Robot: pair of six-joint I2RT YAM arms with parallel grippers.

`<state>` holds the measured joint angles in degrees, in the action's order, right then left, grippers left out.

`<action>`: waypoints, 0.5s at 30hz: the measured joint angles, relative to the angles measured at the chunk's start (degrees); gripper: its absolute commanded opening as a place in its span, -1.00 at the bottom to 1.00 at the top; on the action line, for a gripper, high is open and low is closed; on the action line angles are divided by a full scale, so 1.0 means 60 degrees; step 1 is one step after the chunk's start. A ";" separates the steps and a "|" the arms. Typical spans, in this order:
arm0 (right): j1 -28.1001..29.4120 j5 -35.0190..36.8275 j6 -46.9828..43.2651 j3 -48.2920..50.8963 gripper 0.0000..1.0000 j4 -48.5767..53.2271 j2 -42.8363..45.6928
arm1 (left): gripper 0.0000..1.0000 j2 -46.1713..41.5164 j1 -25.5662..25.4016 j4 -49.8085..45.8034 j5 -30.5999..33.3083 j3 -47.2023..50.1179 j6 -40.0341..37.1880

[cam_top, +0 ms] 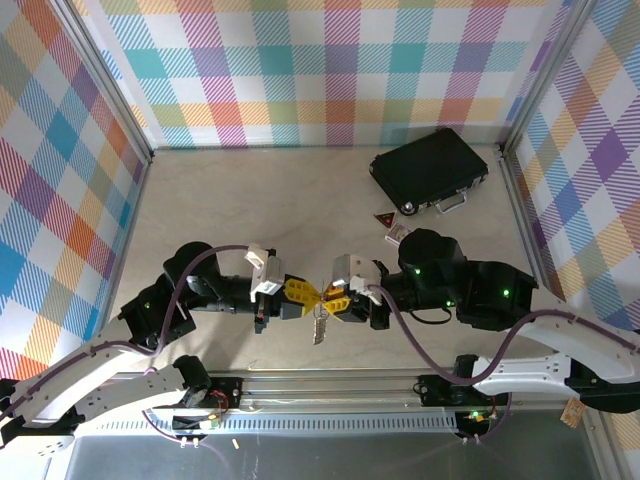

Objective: Put the keys on the keyring

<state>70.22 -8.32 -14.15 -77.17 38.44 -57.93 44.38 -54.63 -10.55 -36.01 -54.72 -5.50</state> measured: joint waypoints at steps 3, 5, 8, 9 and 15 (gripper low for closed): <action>0.0000 -0.0095 0.0109 0.0051 -0.60 -0.0211 0.0011 | -1.00 -0.0033 0.0004 0.0295 -0.0098 0.0095 0.0109; 0.0000 -0.0153 0.0211 0.0113 -0.65 -0.0321 0.0044 | -1.00 -0.0113 0.0004 0.0495 -0.0124 0.0222 0.0244; 0.0000 -0.0200 0.0306 0.0226 -0.82 -0.0484 0.0113 | -1.00 -0.0208 0.0004 0.0692 -0.0222 0.0364 0.0346; 0.0000 -0.0211 0.0339 0.0248 -0.87 -0.0503 0.0135 | -1.00 -0.0219 0.0004 0.0747 -0.0251 0.0393 0.0357; 0.0011 -0.0189 0.0408 0.0262 -1.00 -0.0535 0.0182 | -0.94 -0.0229 0.0004 0.0801 -0.0233 0.0419 0.0372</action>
<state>70.28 -9.45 -11.70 -75.59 35.22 -56.84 43.00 -54.61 -5.74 -37.41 -52.21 -3.27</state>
